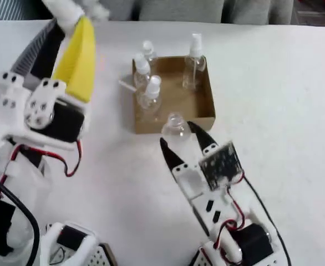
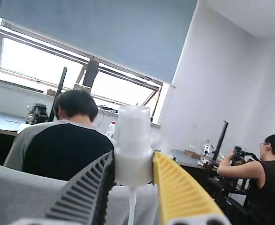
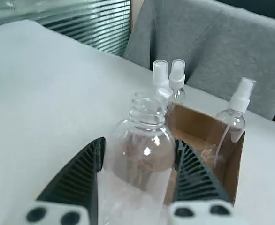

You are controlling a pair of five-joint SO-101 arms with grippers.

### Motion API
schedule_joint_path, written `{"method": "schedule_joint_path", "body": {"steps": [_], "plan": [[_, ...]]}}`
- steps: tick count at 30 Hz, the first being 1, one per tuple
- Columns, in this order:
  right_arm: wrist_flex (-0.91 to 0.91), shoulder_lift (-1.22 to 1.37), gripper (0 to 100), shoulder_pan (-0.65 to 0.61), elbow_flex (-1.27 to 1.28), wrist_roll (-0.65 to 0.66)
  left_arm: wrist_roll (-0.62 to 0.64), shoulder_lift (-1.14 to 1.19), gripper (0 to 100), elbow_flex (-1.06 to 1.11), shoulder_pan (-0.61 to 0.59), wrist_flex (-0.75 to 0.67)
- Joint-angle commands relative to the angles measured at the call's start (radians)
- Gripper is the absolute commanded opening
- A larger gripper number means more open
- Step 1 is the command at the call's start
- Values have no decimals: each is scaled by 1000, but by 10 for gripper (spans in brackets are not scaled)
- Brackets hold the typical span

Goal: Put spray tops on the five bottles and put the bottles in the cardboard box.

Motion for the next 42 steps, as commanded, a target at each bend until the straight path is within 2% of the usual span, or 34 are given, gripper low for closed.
{"method": "schedule_joint_path", "body": {"steps": [1,7,10,15,21,27,31,42], "plan": [[-71,-142,19,-13,121,0,-11,99,23,-157,104,80],[-65,-127,19,-13,130,-8,-172,145,22,-69,223,123],[-62,-130,19,-5,132,-8,-178,122,22,17,242,118],[-51,-130,19,-13,147,-8,-175,85,22,152,222,-35],[-50,-130,19,-13,158,-8,-172,88,22,233,226,-117],[-53,-130,19,-13,163,-6,-172,88,22,239,228,-126],[-53,-130,19,-13,163,-3,-172,88,22,247,278,-118],[-51,-130,19,-12,163,-5,-172,79,22,402,305,-178]]}}
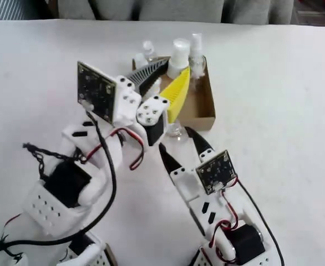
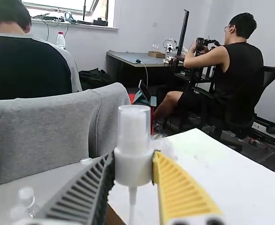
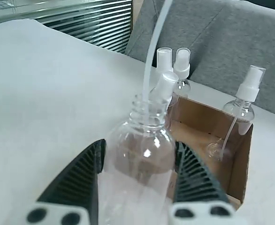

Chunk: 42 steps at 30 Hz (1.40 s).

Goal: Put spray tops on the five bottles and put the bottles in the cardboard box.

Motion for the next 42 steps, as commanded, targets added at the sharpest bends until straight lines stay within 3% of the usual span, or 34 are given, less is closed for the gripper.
{"method": "schedule_joint_path", "body": {"steps": [1,12,18,20,25,32,38,42], "plan": [[-7,-12,19,-4,-11,-5,0,-30,22,40,16,-54],[-7,-12,19,-1,-9,-6,-6,-42,41,227,41,-52],[-7,-12,19,-1,-9,-6,0,-222,270,348,102,-52],[-7,-12,19,-1,-9,-6,2,-280,298,368,101,-40],[-5,-12,19,1,-9,-6,-5,-384,235,370,59,63],[-5,-12,19,25,-9,-8,-6,-460,146,374,-76,72],[-42,-12,19,120,-11,-9,-6,-552,19,374,21,310],[-87,-12,17,180,-11,-34,-41,-562,22,374,105,460]]}}
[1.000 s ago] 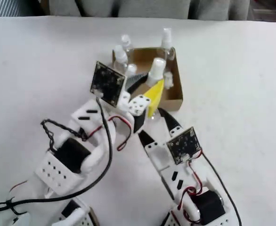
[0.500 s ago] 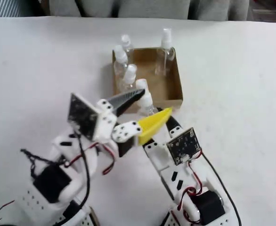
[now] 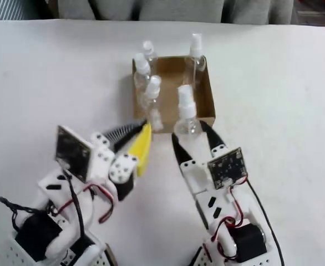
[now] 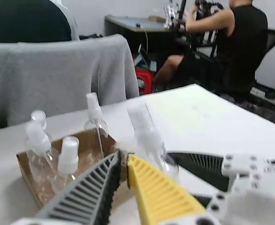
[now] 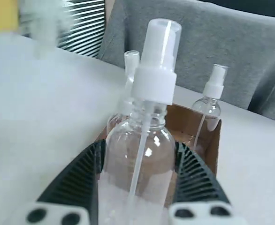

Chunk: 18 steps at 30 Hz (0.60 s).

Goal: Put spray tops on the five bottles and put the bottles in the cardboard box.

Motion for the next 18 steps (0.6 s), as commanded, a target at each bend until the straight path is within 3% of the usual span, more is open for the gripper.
{"method": "schedule_joint_path", "body": {"steps": [1,4,7,14,18], "plan": [[-62,-12,17,77,-11,-66,-80,-19,20,-2,114,166],[-88,-12,16,113,-11,-153,-155,-19,21,25,245,264],[-93,-12,16,119,-11,-199,-157,-19,21,109,351,222],[-93,-12,16,111,-15,-207,-153,-19,21,446,369,-273],[-93,-12,16,110,-15,-209,-153,-18,21,503,363,-367]]}}
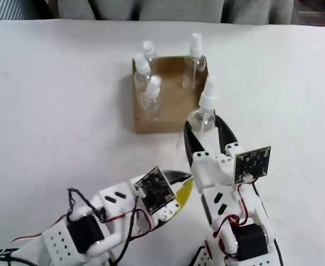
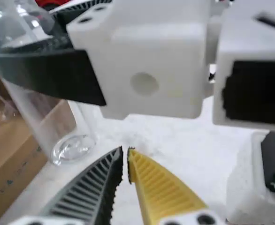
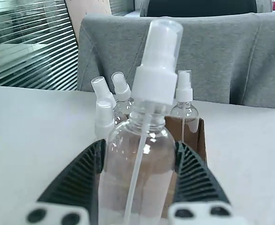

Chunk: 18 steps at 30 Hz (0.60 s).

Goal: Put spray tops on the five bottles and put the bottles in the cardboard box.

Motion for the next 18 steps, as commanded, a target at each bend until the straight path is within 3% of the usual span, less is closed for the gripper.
{"method": "schedule_joint_path", "body": {"steps": [1,8,18], "plan": [[-24,-12,16,1,-15,-26,-8,-8,21,28,12,-132],[-4,-12,16,-59,-15,-38,-6,41,21,26,-18,-184],[-1,-13,16,-50,-15,-38,-6,493,21,-80,-27,-370]]}}
